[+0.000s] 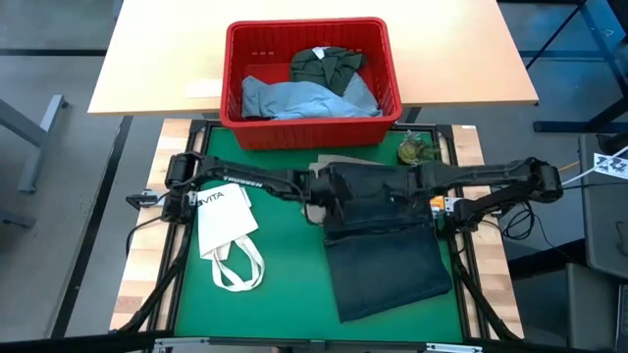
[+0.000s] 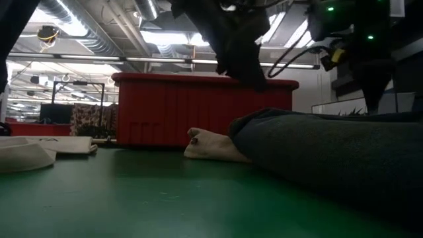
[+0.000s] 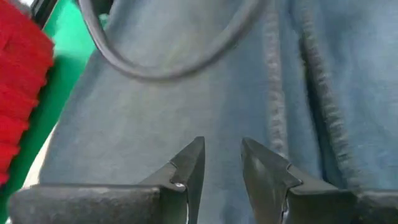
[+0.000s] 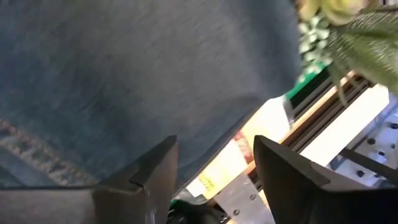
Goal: Fold Laundry from Bin
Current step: Fold the dark blue jeans
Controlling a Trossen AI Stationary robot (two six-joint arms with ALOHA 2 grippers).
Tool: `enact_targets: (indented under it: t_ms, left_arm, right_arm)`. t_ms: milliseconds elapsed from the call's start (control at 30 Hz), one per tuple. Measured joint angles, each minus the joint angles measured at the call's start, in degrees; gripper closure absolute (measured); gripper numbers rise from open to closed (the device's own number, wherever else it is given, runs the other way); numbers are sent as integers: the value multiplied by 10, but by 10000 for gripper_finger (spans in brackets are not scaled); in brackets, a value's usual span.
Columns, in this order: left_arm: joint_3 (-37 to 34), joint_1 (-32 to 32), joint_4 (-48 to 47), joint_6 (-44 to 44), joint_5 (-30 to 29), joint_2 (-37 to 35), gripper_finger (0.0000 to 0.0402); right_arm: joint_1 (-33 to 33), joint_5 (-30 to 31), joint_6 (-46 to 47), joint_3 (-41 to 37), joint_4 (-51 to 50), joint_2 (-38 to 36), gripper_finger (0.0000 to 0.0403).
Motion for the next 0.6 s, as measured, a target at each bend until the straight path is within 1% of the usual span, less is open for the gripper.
enact_targets:
  t_ms: [200, 300, 433, 600]
  left_arm:
    - [2, -27, 3, -2, -50, 22, 302]
    - [1, -30, 3, -15, -54, 46, 302]
    - [1, -30, 1, -23, -55, 76, 302]
    - [3, -30, -24, -32, -55, 109, 302]
  right_arm:
    - [80, 0, 76, -57, 9, 0, 194]
    - [110, -7, 101, -97, 26, 0, 194]
    - [148, 8, 85, -118, 60, 2, 194]
    - [162, 10, 82, -119, 55, 5, 194]
